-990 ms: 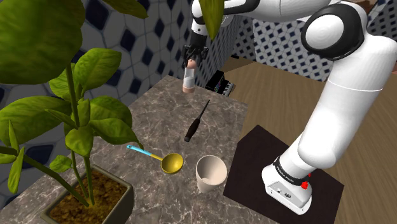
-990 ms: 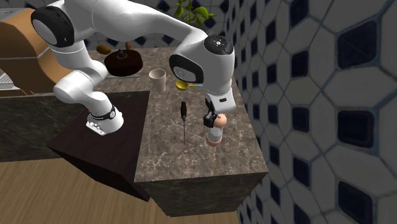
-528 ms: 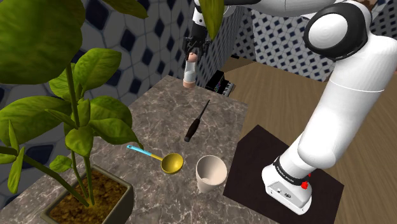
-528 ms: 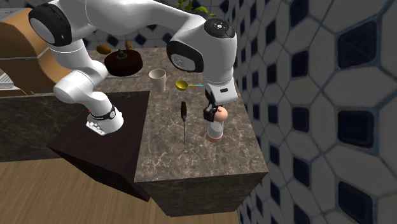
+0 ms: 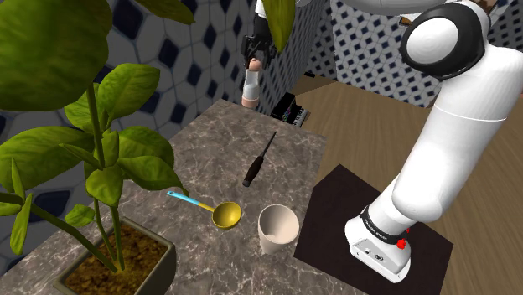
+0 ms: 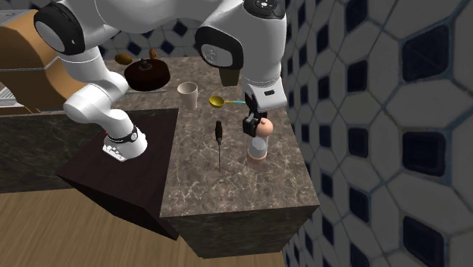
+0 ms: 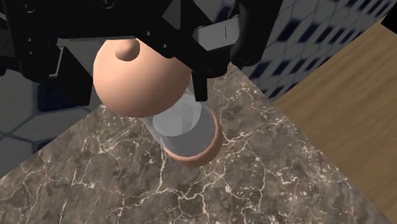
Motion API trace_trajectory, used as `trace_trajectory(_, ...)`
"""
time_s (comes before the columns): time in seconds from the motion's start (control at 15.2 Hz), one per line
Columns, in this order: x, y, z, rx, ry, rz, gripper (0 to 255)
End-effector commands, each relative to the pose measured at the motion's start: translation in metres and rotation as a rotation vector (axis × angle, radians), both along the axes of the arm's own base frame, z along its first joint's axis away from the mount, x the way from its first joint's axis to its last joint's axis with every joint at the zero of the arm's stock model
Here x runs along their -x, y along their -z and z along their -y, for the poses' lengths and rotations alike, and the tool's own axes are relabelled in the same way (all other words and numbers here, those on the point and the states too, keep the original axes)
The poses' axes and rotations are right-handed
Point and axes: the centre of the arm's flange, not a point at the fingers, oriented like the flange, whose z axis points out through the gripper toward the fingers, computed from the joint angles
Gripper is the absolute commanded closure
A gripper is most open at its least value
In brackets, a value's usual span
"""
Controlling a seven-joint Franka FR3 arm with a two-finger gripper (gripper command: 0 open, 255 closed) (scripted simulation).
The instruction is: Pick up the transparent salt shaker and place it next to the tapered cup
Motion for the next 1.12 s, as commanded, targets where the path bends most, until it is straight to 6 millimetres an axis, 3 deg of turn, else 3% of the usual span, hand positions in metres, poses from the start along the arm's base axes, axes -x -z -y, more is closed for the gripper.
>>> trace_trajectory(0.0,0.0,-0.011,-0.001,0.0,0.0,0.0,255)
trace_trajectory(1.06,0.0,-0.095,-0.001,0.0,0.0,0.0,255)
